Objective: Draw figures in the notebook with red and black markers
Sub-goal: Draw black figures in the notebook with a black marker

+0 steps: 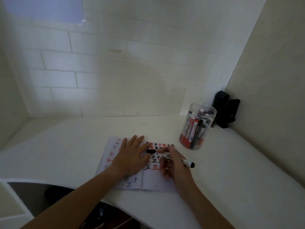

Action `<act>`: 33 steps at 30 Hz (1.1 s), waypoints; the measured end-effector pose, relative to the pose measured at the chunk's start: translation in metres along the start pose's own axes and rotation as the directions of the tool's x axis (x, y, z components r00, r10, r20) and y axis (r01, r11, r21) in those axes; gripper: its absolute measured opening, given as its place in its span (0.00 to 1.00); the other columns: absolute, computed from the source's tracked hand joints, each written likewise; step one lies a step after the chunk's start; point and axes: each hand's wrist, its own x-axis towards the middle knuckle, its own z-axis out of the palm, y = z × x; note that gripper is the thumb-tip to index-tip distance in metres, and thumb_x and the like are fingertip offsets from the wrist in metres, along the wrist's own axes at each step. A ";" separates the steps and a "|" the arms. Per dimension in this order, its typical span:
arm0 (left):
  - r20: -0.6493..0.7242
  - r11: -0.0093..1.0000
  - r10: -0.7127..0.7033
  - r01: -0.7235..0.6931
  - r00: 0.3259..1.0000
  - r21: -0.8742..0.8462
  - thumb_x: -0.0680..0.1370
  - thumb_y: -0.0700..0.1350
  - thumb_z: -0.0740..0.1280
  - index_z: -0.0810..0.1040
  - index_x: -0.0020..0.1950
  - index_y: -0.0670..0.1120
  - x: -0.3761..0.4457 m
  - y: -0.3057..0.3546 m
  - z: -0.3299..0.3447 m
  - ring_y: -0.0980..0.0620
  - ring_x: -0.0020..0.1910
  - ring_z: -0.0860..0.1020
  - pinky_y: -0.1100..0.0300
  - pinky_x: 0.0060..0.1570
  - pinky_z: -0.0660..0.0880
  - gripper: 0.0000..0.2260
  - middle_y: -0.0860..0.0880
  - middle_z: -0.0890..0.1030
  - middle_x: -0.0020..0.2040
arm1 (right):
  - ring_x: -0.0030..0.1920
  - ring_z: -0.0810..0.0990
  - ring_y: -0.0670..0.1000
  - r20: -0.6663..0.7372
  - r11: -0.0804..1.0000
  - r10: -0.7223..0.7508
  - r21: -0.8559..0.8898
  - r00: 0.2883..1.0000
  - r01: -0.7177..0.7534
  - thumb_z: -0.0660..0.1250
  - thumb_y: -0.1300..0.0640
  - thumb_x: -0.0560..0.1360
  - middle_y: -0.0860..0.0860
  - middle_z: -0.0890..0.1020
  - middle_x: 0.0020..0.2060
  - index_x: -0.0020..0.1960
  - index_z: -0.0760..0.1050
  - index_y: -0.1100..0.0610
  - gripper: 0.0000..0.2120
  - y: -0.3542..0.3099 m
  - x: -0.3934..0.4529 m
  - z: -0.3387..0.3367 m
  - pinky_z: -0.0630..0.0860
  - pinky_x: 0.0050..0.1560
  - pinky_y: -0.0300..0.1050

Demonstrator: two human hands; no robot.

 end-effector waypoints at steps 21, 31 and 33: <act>0.385 0.994 0.096 -0.066 0.918 -0.091 0.74 0.72 0.62 0.44 0.81 0.62 0.014 -0.018 -0.032 0.49 0.79 0.31 0.44 0.76 0.31 0.43 0.51 0.34 0.81 | 0.19 0.74 0.56 0.040 0.913 -0.191 -0.359 0.981 0.192 0.73 0.57 0.79 0.60 0.78 0.24 0.43 0.71 0.63 0.14 -0.006 -0.018 0.010 0.69 0.19 0.41; 0.290 0.996 0.077 -0.064 0.954 -0.055 0.54 0.87 0.38 0.46 0.81 0.64 0.003 -0.019 -0.026 0.50 0.80 0.34 0.38 0.76 0.35 0.58 0.51 0.37 0.82 | 0.54 0.83 0.49 0.580 0.061 -0.271 -0.787 0.768 0.615 0.64 0.32 0.74 0.51 0.85 0.55 0.62 0.74 0.43 0.22 0.007 -0.025 -0.004 0.84 0.54 0.54; 0.276 0.996 0.084 -0.069 0.958 -0.064 0.56 0.87 0.40 0.46 0.81 0.64 0.002 -0.021 -0.025 0.50 0.80 0.34 0.38 0.76 0.35 0.56 0.51 0.38 0.82 | 0.50 0.80 0.45 0.669 0.064 -0.270 -0.705 0.692 0.706 0.67 0.40 0.76 0.45 0.83 0.50 0.58 0.76 0.44 0.14 0.013 -0.032 -0.004 0.82 0.48 0.42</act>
